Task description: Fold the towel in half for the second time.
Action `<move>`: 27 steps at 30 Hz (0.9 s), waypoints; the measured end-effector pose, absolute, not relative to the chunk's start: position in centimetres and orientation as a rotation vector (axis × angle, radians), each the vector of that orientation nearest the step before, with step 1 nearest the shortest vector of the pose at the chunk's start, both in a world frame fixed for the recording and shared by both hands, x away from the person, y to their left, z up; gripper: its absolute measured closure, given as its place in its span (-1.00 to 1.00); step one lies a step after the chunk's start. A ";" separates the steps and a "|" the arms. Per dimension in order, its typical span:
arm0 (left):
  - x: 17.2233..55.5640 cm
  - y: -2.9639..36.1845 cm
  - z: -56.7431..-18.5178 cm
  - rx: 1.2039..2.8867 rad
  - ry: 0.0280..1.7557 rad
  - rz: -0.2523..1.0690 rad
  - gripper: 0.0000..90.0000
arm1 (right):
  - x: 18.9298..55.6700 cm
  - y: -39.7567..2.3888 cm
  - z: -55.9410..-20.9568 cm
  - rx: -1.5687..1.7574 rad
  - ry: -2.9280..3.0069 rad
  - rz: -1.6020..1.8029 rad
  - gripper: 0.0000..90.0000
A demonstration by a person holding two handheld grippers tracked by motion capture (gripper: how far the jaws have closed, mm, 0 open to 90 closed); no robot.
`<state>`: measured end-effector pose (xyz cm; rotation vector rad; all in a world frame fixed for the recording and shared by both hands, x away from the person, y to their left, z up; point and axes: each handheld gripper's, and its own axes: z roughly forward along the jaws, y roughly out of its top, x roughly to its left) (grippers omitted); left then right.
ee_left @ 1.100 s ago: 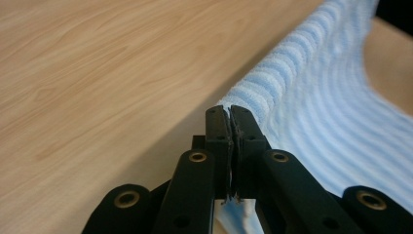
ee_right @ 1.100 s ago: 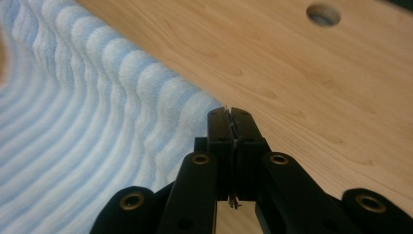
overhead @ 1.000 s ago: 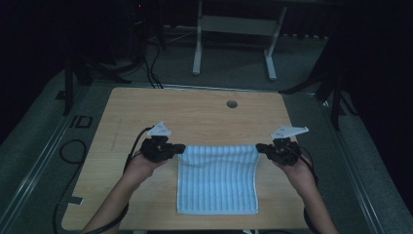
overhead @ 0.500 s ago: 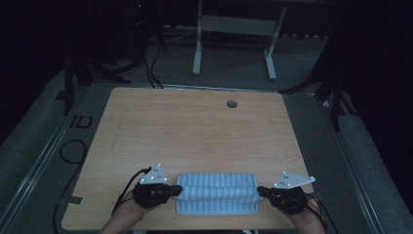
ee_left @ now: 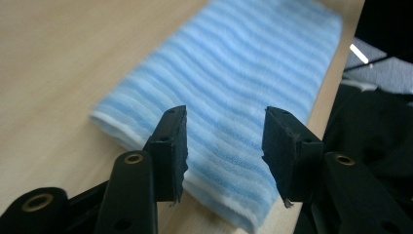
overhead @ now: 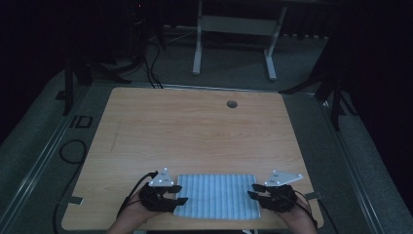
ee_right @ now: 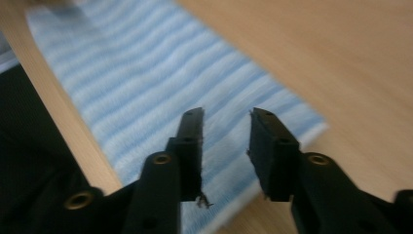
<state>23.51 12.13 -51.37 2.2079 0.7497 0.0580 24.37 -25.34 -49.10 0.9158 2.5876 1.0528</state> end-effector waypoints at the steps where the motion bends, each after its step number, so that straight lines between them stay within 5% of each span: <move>1: 23.6 11.7 -51.9 2.224 0.758 0.057 0.10 | 24.6 -25.0 -49.8 0.914 2.607 1.037 0.44; 7: 24.4 10.7 -54.1 2.281 0.783 0.038 0.10 | 26.0 -23.9 -53.1 0.941 2.670 0.912 0.39; 27: 30.0 11.7 -54.1 2.278 0.886 0.138 0.13 | 32.9 -21.9 -53.5 0.975 2.642 0.904 0.38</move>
